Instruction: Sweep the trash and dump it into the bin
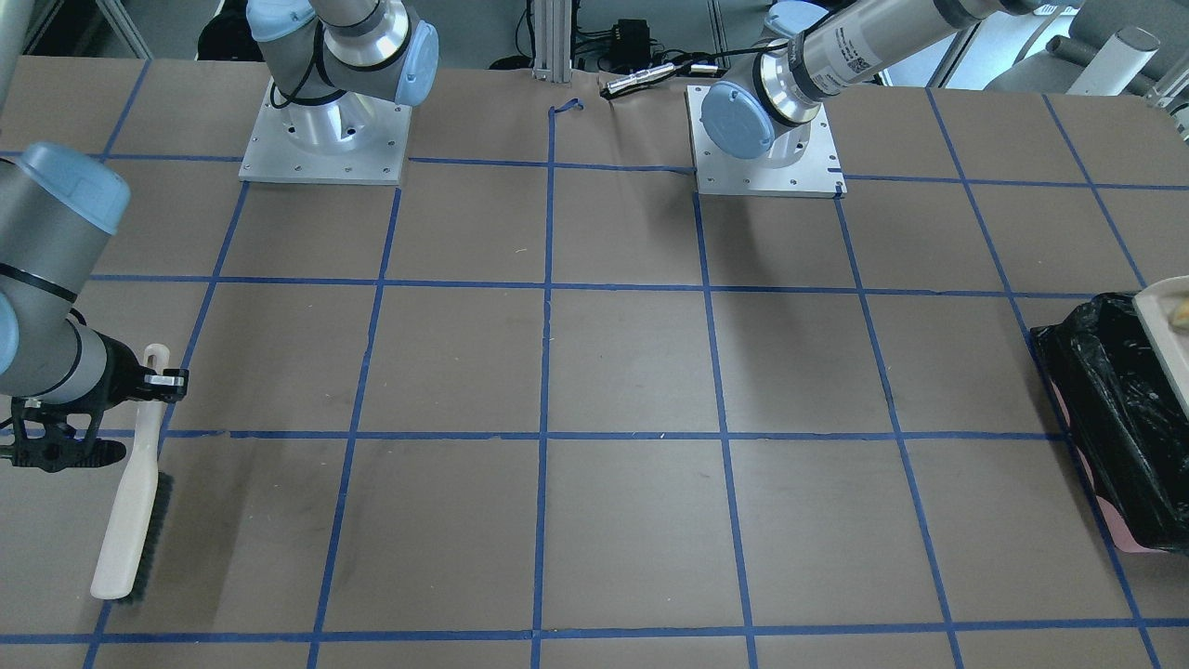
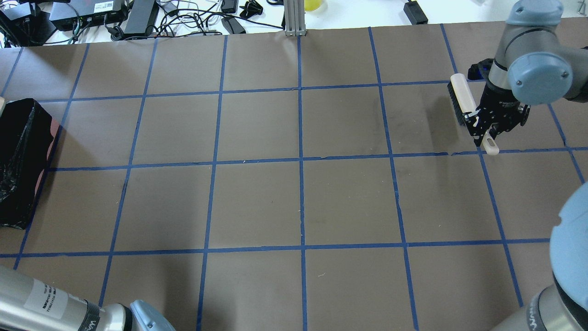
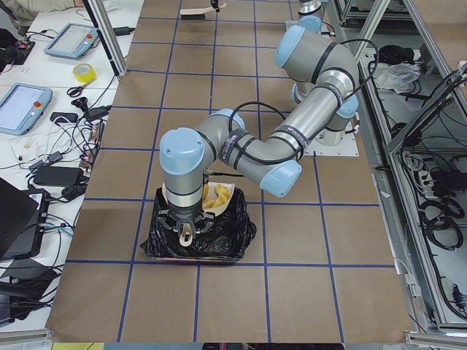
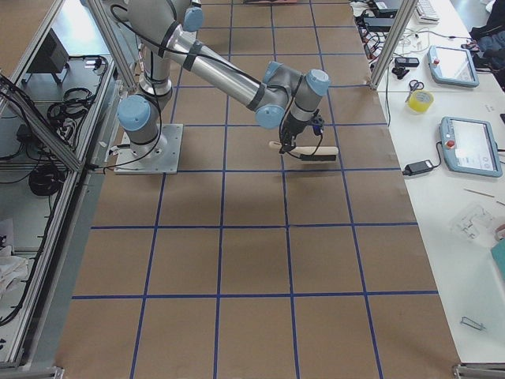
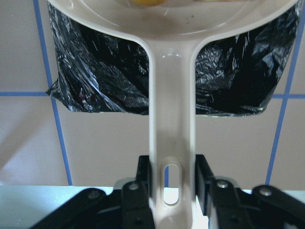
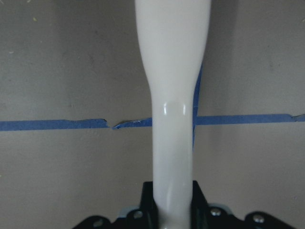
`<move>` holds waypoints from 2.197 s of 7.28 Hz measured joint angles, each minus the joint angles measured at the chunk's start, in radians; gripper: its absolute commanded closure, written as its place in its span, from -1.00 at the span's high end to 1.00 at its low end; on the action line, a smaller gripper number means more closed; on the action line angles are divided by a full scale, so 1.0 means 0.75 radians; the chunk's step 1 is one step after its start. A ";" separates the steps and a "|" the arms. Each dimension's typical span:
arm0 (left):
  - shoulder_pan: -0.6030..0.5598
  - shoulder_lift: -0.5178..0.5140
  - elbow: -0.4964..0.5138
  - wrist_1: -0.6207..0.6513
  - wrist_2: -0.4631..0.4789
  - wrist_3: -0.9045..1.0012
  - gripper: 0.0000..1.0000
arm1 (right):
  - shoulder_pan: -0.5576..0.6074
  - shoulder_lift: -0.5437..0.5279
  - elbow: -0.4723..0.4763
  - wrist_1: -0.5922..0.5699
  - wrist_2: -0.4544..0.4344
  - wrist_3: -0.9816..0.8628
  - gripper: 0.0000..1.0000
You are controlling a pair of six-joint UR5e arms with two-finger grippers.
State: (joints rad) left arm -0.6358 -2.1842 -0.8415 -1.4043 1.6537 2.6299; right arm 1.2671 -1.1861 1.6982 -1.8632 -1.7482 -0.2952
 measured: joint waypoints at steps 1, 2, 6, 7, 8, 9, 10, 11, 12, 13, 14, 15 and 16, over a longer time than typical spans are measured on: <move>-0.003 -0.013 0.011 0.076 0.009 0.085 -1.00 | -0.007 0.006 0.014 -0.020 -0.004 -0.001 -1.00; -0.005 -0.022 0.011 0.132 0.013 0.150 -1.00 | -0.010 0.010 0.020 -0.029 -0.005 -0.001 -1.00; -0.051 -0.029 -0.037 0.328 0.087 0.276 -1.00 | -0.011 0.017 0.022 -0.039 0.015 0.000 0.39; -0.072 -0.029 -0.060 0.393 0.131 0.286 -1.00 | -0.011 0.018 0.021 -0.040 0.015 0.000 0.63; -0.093 -0.028 -0.089 0.485 0.175 0.289 -1.00 | -0.011 0.011 0.016 -0.037 0.011 0.000 1.00; -0.118 -0.019 -0.135 0.588 0.219 0.292 -1.00 | -0.010 -0.026 0.005 -0.031 0.010 0.002 1.00; -0.140 -0.002 -0.188 0.660 0.245 0.294 -1.00 | 0.001 -0.098 -0.013 -0.012 0.014 0.014 1.00; -0.152 0.015 -0.234 0.714 0.264 0.296 -1.00 | 0.023 -0.180 -0.043 0.044 0.025 0.028 1.00; -0.157 0.030 -0.271 0.745 0.273 0.297 -1.00 | 0.052 -0.241 -0.082 0.108 0.061 0.043 1.00; -0.159 0.045 -0.304 0.759 0.276 0.298 -1.00 | 0.099 -0.276 -0.127 0.145 0.098 0.078 1.00; -0.162 0.061 -0.329 0.781 0.276 0.310 -1.00 | 0.177 -0.296 -0.167 0.164 0.109 0.122 1.00; -0.169 0.072 -0.347 0.820 0.280 0.331 -1.00 | 0.275 -0.311 -0.193 0.171 0.116 0.166 1.00; -0.180 0.080 -0.359 0.861 0.302 0.341 -1.00 | 0.355 -0.319 -0.205 0.173 0.121 0.230 1.00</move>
State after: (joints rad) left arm -0.7710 -2.1239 -1.1105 -0.7584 1.8800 2.8860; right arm 1.5333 -1.4255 1.5443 -1.7337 -1.6577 -0.1225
